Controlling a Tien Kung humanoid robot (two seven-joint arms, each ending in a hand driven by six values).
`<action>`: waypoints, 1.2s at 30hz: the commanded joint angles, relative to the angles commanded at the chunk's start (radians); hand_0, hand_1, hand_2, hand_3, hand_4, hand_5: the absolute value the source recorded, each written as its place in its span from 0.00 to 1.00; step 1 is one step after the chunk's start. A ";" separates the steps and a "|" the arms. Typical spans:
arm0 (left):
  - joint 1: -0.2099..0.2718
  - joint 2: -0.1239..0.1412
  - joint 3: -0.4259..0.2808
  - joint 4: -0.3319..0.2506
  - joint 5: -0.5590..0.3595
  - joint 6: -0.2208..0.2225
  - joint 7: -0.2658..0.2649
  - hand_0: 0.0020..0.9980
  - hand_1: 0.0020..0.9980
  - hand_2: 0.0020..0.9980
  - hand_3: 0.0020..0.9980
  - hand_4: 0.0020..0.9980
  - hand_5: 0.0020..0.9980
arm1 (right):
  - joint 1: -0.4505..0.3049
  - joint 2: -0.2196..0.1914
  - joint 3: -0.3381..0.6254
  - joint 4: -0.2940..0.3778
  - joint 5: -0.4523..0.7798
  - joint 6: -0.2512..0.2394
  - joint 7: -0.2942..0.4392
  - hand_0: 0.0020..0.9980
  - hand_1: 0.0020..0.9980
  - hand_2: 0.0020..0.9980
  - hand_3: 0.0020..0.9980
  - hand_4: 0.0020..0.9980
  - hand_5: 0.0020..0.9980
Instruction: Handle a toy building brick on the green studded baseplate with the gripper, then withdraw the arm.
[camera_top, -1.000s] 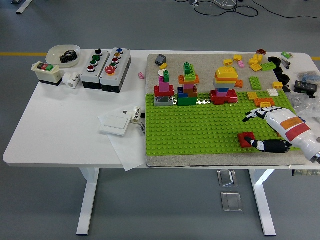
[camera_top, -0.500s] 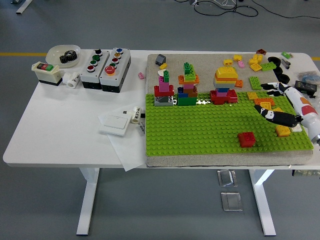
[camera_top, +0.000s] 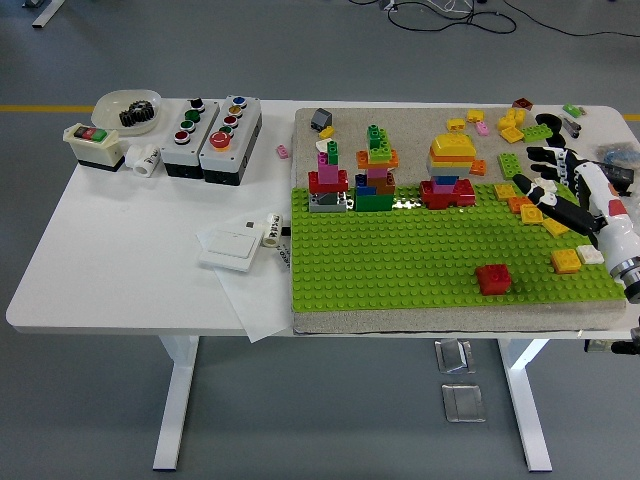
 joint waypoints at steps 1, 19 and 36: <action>0.000 0.000 0.006 0.000 -0.003 0.000 0.000 0.80 0.68 0.59 0.53 0.53 0.50 | -0.001 0.001 0.005 0.003 0.039 0.007 0.003 0.84 0.78 0.82 0.80 0.92 0.59; 0.006 0.000 -0.023 0.000 0.032 -0.011 0.000 0.80 0.68 0.59 0.53 0.53 0.50 | 0.004 0.020 0.033 0.003 0.237 0.068 0.008 0.85 0.79 0.83 0.85 0.97 0.73; 0.012 -0.002 -0.043 0.000 0.042 -0.009 -0.001 0.81 0.68 0.59 0.53 0.53 0.50 | 0.004 0.016 0.037 0.006 0.280 0.069 -0.008 0.86 0.80 0.83 0.86 0.98 0.76</action>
